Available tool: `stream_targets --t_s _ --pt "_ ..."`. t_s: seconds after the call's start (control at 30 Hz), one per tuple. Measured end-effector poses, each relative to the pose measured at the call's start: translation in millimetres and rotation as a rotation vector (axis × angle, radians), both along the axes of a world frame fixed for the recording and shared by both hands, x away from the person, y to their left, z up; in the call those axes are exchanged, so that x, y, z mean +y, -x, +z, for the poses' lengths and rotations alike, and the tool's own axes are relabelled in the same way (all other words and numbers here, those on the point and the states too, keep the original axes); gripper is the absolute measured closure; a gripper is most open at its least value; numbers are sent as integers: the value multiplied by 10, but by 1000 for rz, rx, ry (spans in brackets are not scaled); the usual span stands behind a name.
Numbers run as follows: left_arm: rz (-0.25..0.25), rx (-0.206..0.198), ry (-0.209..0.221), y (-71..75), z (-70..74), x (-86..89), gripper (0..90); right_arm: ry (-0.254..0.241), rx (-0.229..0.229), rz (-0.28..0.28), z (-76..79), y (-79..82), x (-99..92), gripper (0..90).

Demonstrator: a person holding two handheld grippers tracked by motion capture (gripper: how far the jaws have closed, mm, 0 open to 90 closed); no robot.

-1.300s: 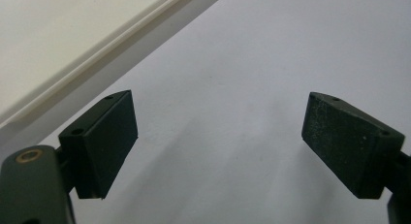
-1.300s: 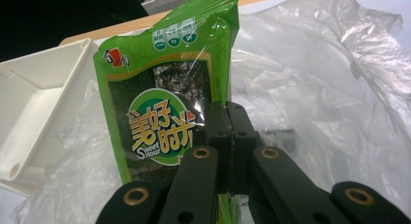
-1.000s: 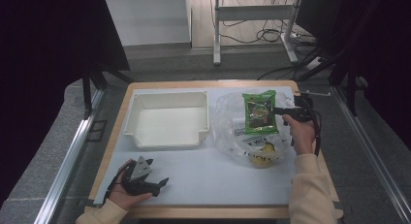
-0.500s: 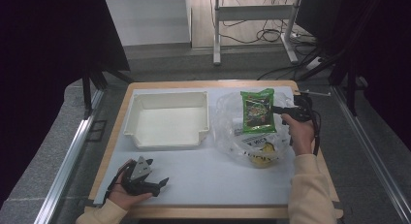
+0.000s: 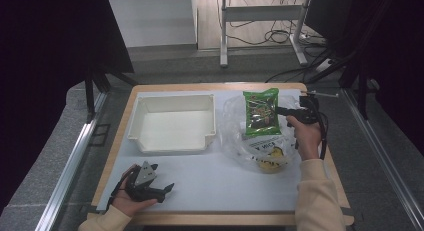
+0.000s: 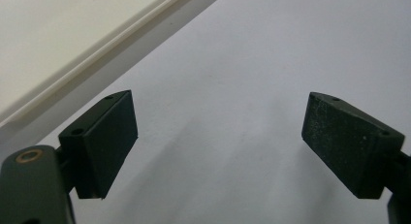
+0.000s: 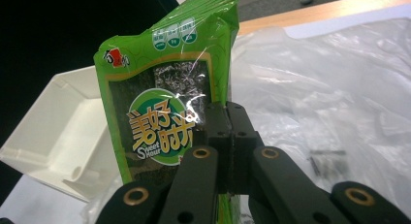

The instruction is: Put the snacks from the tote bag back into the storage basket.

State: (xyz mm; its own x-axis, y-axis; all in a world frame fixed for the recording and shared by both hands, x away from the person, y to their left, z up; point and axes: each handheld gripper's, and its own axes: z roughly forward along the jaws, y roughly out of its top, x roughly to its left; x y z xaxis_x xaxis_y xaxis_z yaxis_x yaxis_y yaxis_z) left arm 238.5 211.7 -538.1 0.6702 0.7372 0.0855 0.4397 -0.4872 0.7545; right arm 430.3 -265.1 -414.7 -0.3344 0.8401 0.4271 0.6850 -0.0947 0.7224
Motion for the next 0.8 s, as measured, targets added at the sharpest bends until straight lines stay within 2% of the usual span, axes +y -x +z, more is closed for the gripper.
stream_targets --t_s 0.8 --pt "0 0 1 2 1 2 126 -35 -43 54 129 17 300 900"
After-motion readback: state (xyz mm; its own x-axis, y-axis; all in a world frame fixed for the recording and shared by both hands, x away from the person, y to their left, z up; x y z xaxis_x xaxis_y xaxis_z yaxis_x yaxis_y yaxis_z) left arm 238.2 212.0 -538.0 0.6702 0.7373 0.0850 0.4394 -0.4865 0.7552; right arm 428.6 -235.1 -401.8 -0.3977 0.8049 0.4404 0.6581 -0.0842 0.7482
